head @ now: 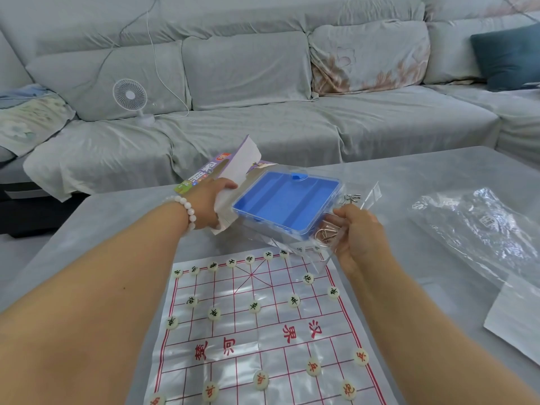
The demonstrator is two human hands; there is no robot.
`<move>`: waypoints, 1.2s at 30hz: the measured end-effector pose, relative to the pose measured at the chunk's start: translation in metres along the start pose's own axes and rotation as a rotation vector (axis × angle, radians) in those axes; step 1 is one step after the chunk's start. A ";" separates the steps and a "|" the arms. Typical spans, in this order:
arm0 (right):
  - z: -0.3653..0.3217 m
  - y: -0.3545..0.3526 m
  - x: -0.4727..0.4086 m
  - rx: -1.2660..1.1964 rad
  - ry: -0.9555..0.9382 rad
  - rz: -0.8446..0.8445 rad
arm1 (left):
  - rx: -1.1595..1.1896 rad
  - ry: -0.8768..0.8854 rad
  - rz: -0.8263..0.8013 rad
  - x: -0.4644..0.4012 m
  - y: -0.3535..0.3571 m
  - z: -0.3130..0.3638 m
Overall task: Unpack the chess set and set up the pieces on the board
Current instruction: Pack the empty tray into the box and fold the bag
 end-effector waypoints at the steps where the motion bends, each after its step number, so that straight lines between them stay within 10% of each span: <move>1: 0.000 0.000 0.000 -0.005 -0.003 0.005 | -0.007 -0.001 -0.003 0.000 -0.001 0.000; 14: 0.011 0.012 0.006 0.067 0.041 0.098 | -0.186 0.022 -0.048 -0.001 -0.002 0.009; 36: -0.002 0.025 -0.008 0.228 0.124 0.057 | 0.197 0.009 0.031 0.010 -0.014 0.025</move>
Point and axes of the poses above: each hand's wrist, its own x-axis away from the middle knuckle, its own y-axis out of the palm, z = x × y, the point moved 2 cm from there along -x, towards the middle knuckle, and after that the axes turned 11 degrees about y, right-handed, at the moved point
